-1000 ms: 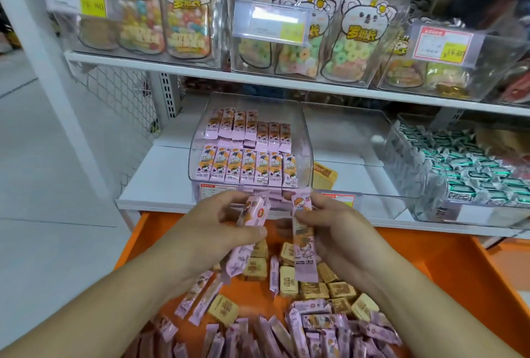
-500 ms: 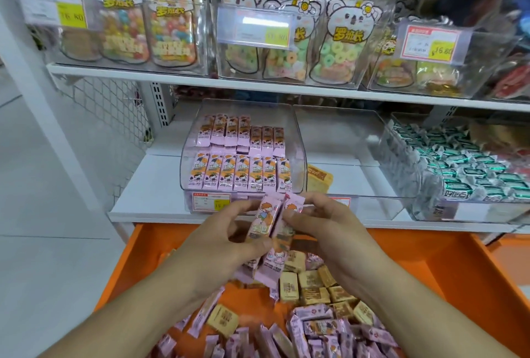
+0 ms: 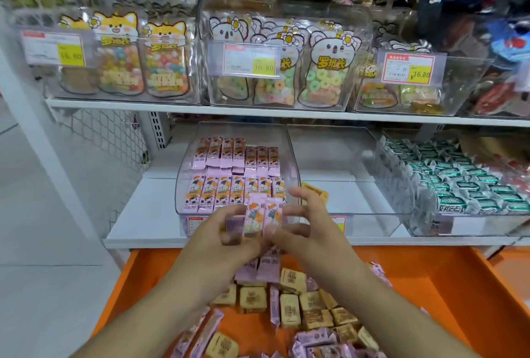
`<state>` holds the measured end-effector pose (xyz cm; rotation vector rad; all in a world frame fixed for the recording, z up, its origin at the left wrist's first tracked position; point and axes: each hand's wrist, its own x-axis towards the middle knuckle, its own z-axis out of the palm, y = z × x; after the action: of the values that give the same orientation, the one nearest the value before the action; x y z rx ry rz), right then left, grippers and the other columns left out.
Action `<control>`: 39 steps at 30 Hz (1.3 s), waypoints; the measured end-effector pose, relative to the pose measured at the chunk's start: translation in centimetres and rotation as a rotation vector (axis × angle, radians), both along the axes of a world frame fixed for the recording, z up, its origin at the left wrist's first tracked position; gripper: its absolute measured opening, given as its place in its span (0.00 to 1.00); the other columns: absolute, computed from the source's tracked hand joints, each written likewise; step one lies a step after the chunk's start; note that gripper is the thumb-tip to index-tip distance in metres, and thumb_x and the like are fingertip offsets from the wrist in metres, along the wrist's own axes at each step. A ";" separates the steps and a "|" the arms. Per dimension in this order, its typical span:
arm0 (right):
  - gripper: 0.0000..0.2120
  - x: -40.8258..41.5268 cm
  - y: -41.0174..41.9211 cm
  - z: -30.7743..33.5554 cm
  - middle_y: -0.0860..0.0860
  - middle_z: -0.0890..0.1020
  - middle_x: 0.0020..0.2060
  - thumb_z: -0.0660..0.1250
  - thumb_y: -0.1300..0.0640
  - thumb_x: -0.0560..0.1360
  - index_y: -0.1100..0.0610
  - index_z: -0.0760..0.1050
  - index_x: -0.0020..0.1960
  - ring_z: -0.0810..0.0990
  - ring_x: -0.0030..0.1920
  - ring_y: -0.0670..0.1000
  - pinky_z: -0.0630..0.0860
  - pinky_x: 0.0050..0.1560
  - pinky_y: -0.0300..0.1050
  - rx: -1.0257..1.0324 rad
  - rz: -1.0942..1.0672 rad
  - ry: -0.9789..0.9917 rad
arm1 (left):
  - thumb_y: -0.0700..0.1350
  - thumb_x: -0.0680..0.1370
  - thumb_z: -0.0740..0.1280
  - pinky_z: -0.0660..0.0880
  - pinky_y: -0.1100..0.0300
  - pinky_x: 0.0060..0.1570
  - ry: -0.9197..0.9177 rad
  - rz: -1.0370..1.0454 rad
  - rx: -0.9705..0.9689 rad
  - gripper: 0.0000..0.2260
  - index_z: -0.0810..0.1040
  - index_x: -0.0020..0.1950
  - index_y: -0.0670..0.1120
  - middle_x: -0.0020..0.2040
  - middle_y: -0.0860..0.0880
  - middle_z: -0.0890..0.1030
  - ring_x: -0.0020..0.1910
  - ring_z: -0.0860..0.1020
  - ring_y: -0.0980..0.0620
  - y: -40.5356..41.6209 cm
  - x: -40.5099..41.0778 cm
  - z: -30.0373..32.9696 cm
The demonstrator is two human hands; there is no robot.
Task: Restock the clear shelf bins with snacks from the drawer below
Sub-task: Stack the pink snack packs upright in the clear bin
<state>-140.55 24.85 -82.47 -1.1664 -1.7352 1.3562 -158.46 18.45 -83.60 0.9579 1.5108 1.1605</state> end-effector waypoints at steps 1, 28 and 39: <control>0.36 0.1 0.2 -0.1 0.39 0.73 0.63 0.79 0.52 0.74 0.37 0.63 0.74 0.82 0.55 0.41 0.83 0.52 0.42 0.057 0.064 -0.023 | 0.51 0.72 0.81 0.82 0.51 0.55 0.006 0.031 0.005 0.27 0.74 0.66 0.66 0.52 0.49 0.87 0.50 0.87 0.53 0.5 -0.1 0.0; 0.21 -6.4 18.0 2.5 0.39 0.82 0.54 0.77 0.50 0.75 0.41 0.79 0.65 0.78 0.52 0.44 0.73 0.52 0.39 0.600 0.004 -0.575 | 0.56 0.75 0.76 0.78 0.53 0.48 1.010 -0.154 0.184 0.25 0.73 0.70 0.56 0.52 0.52 0.81 0.49 0.79 0.52 18.0 -6.3 1.9; 0.17 -8.0 20.9 0.4 0.48 0.80 0.62 0.69 0.43 0.78 0.42 0.78 0.66 0.75 0.70 0.53 0.65 0.75 0.50 0.659 0.071 -0.925 | 0.60 0.82 0.63 0.56 0.41 0.75 1.316 -0.218 0.179 0.19 0.72 0.74 0.64 0.74 0.54 0.66 0.74 0.60 0.42 21.7 -7.9 -1.2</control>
<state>-148.52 45.80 -82.12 -1.4121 -2.5745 0.1326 -166.34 40.13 -84.84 2.1795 2.1786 0.4221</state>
